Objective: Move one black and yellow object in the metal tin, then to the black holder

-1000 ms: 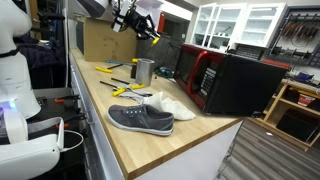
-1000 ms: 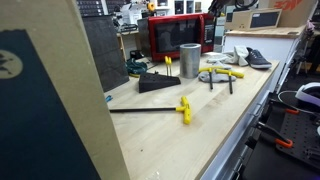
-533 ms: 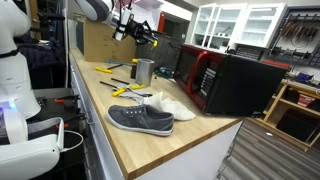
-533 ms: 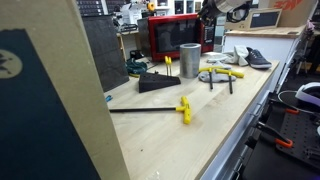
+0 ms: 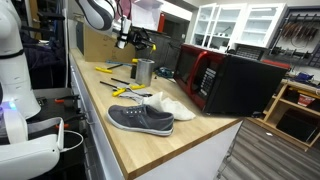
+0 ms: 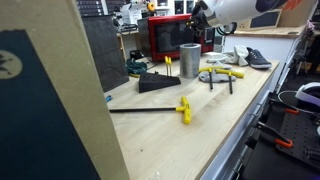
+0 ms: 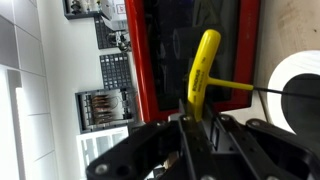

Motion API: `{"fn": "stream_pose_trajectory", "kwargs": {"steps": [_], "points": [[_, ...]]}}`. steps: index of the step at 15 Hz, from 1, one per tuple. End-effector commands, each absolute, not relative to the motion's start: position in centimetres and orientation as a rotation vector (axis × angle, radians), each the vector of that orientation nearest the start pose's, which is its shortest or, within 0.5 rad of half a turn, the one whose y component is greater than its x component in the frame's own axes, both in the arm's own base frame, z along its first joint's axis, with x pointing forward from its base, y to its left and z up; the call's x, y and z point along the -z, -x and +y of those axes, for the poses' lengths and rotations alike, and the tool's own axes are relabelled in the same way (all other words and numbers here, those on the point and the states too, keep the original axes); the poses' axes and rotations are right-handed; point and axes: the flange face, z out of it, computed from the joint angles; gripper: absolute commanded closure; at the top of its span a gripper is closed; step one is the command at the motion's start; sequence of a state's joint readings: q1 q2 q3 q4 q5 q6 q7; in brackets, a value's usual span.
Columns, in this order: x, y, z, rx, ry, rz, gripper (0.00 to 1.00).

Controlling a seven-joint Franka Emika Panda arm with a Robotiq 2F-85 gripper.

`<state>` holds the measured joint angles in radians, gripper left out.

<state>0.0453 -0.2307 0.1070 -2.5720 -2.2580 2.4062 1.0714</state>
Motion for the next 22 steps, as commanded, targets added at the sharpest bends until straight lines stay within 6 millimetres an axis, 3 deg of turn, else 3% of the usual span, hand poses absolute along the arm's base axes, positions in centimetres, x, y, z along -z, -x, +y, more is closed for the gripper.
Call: {"fn": "stream_pose_trajectory", "kwargs": {"steps": [1, 7, 13, 19, 20, 21, 22], "points": [[-34.4, -44.6, 6.4, -0.903, -1.56, 0.974, 0.96], [-32.3, -44.3, 5.2, -0.892, -1.519, 1.04, 0.96], [-30.2, -43.3, 6.6, -0.935, -1.627, 1.04, 0.96], [-30.0, -43.2, 7.0, -0.986, -1.666, 1.014, 0.96], [-30.1, -43.1, 7.0, -0.991, -1.673, 1.008, 0.94], [-30.2, -43.0, 7.0, -0.997, -1.684, 1.003, 0.64], [-30.3, -42.9, 7.1, -1.008, -1.701, 0.994, 0.58]]}}
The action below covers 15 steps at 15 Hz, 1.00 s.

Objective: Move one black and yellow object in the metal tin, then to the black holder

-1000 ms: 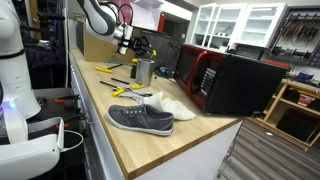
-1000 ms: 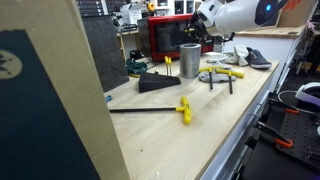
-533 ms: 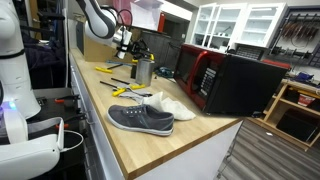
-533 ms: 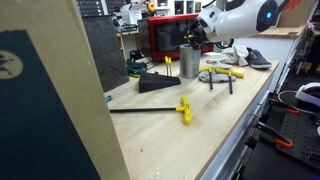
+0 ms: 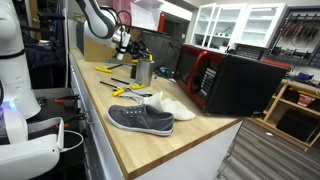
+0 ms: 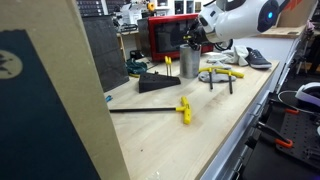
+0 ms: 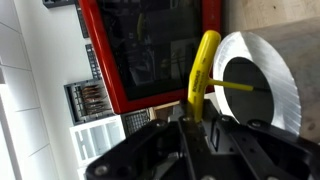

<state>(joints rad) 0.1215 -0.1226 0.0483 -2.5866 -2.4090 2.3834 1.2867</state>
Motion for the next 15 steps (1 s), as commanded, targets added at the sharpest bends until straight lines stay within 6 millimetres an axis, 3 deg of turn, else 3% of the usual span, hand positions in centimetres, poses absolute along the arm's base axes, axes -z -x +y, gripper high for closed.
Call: {"fn": "stream_pose_trajectory", "kwargs": {"steps": [1, 8, 12, 15], "points": [[-30.5, -42.8, 7.1, -1.013, -1.714, 0.988, 0.52], [-34.5, -39.7, 6.0, -1.016, -2.035, 0.972, 0.0], [-37.4, -38.3, 4.6, -1.026, -2.261, 0.947, 0.0], [-37.0, -37.4, 3.4, -0.994, -2.427, 0.917, 0.0]]}}
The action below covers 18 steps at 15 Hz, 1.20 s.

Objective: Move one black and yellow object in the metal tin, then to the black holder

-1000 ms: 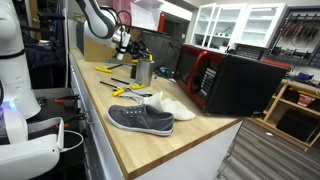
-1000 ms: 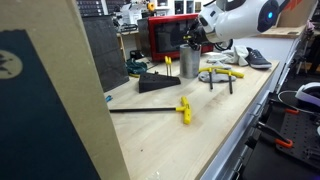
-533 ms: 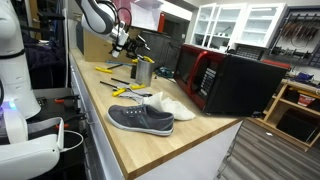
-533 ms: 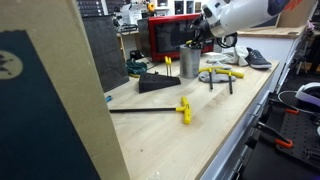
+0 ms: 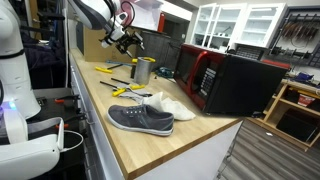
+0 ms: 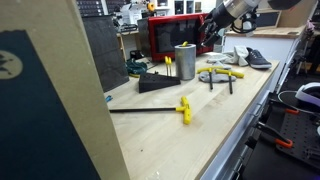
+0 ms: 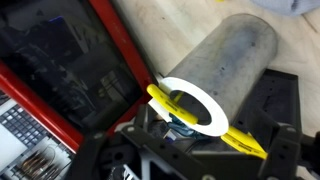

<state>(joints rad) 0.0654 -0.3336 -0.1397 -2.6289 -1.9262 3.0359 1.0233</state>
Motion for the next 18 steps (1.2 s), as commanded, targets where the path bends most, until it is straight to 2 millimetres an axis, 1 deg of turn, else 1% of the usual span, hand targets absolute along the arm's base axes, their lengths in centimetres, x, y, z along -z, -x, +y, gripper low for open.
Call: {"fn": "stream_pose_trajectory", "kwargs": {"steps": [1, 3, 6, 7, 9, 12, 13, 14, 15, 16, 18], "points": [[-36.8, -37.2, 2.8, 1.223, 3.066, -1.114, 0.0], [-36.2, -36.7, 2.1, 1.169, 3.08, -1.036, 0.0], [-34.5, -36.8, 1.9, 1.041, 3.105, -0.887, 0.0], [-33.9, -38.4, 1.8, 0.995, 3.108, -0.842, 0.0], [-33.9, -39.0, 1.9, 0.943, 3.092, -0.746, 0.0], [-35.6, -39.9, 2.8, 0.891, 3.032, -0.569, 0.0], [-36.8, -39.9, 3.3, 0.849, 3.006, -0.523, 0.0], [-38.2, -39.6, 3.2, 0.795, 2.983, -0.496, 0.0], [-38.6, -39.6, 3.0, 0.734, 2.982, -0.482, 0.0], [-39.3, -38.7, 2.8, 0.673, 2.989, -0.478, 0.0], [-41.3, -38.2, 2.8, 0.568, 3.008, -0.436, 0.0]]}}
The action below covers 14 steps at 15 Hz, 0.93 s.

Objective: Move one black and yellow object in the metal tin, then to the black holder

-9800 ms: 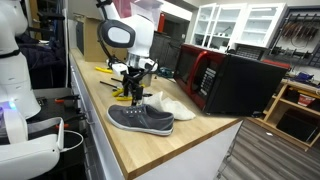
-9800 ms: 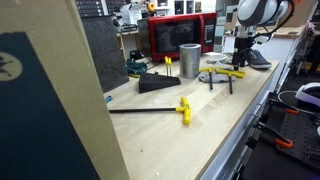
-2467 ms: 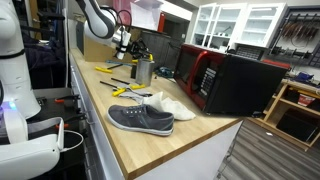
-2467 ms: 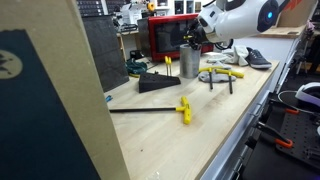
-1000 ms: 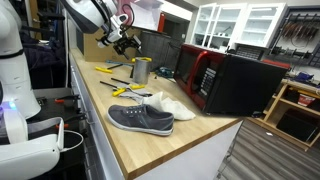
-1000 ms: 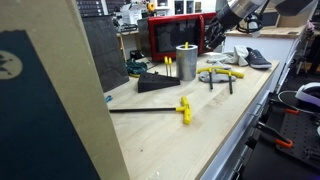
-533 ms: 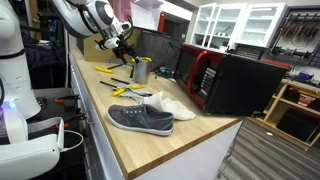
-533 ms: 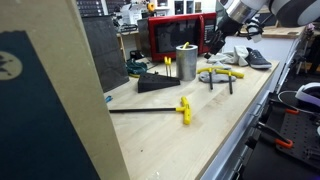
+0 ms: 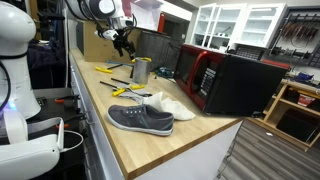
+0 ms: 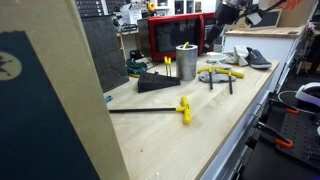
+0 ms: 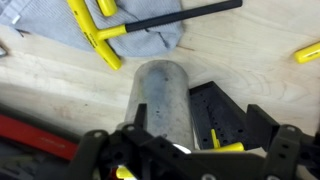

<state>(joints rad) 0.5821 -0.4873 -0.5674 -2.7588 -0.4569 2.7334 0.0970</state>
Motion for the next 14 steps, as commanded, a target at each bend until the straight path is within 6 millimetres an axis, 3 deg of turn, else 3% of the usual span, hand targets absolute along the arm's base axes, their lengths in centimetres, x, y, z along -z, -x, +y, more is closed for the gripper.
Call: {"fn": "stream_pose_trajectory", "kwargs": {"steps": [1, 5, 8, 11, 14], "points": [[-42.9, -37.7, 2.6, 0.537, 3.015, -0.395, 0.0], [-52.0, -35.4, 1.2, 0.531, 3.039, -0.217, 0.0], [-58.2, -35.9, -0.8, 0.56, 3.045, -0.073, 0.0], [-61.5, -37.7, -2.5, 0.593, 3.053, 0.054, 0.0], [-61.5, -40.1, -3.5, 0.59, 3.048, 0.175, 0.0]]}}
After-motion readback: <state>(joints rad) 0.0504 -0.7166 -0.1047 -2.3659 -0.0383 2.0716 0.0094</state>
